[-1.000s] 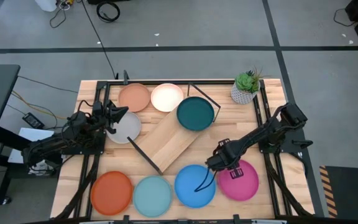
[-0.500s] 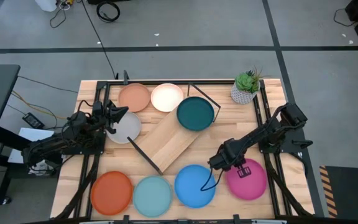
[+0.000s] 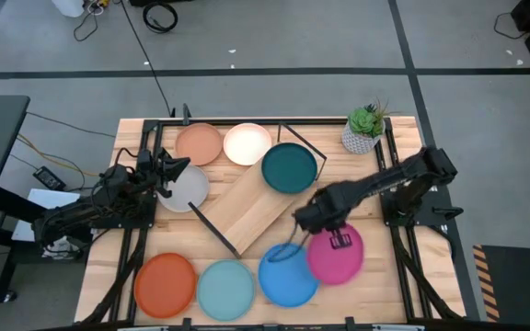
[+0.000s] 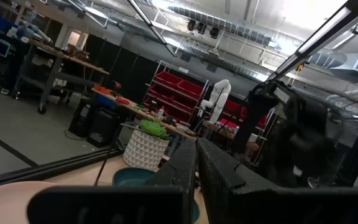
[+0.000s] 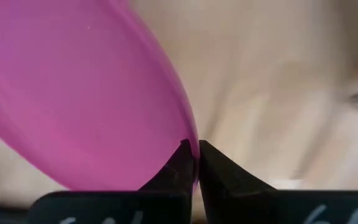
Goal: Place and stack plates onto a shelf
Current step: Stack the pink plate on top of the dark green plate
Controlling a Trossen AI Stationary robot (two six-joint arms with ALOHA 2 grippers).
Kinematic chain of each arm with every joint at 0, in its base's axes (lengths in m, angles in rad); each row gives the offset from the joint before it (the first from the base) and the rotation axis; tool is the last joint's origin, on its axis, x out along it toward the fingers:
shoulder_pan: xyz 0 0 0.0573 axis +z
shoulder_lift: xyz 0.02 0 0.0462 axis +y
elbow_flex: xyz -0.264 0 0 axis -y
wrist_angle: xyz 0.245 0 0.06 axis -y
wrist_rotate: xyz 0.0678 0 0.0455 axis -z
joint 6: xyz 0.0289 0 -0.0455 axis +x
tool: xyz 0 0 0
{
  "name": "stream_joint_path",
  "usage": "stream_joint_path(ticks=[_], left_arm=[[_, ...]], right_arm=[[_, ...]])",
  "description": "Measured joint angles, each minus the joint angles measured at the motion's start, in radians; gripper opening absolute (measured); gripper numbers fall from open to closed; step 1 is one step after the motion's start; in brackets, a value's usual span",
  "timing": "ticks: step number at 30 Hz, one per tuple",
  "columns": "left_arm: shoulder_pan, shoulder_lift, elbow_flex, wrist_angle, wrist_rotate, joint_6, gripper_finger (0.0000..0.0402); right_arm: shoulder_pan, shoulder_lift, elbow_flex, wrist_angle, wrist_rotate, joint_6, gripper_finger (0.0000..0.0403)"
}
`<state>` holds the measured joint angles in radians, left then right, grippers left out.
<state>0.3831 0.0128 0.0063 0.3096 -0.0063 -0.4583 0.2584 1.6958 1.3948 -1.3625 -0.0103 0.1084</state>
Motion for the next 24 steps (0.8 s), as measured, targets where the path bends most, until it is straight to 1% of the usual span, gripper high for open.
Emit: stream_joint_path(ticks=[3,8,11,14,19,24], left_arm=[[0.0,0.0,0.0,0.0,0.0,0.0,0.0025],[0.0,0.0,0.0,0.0,0.0,0.0,0.0025],[0.0,0.0,0.0,0.001,0.0,0.002,0.0025],[0.0,0.0,0.0,0.006,0.0,0.002,0.0025],[0.0,0.0,0.0,0.006,0.0,0.002,0.0025],[0.0,0.0,0.0,0.002,0.0,0.002,0.0025]], right_arm=[[-0.085,0.0,0.073,0.007,0.051,-0.059,0.0018],[-0.274,0.005,0.158,0.041,0.026,-0.095,0.0017],[-0.36,0.035,0.2,0.052,0.023,-0.168,0.0017],[-0.43,0.09,0.275,0.047,0.017,-0.256,0.0016],[-0.501,0.223,0.47,0.025,0.018,-0.419,0.0016],[-0.571,0.364,0.718,-0.066,0.024,-0.596,0.0016]])
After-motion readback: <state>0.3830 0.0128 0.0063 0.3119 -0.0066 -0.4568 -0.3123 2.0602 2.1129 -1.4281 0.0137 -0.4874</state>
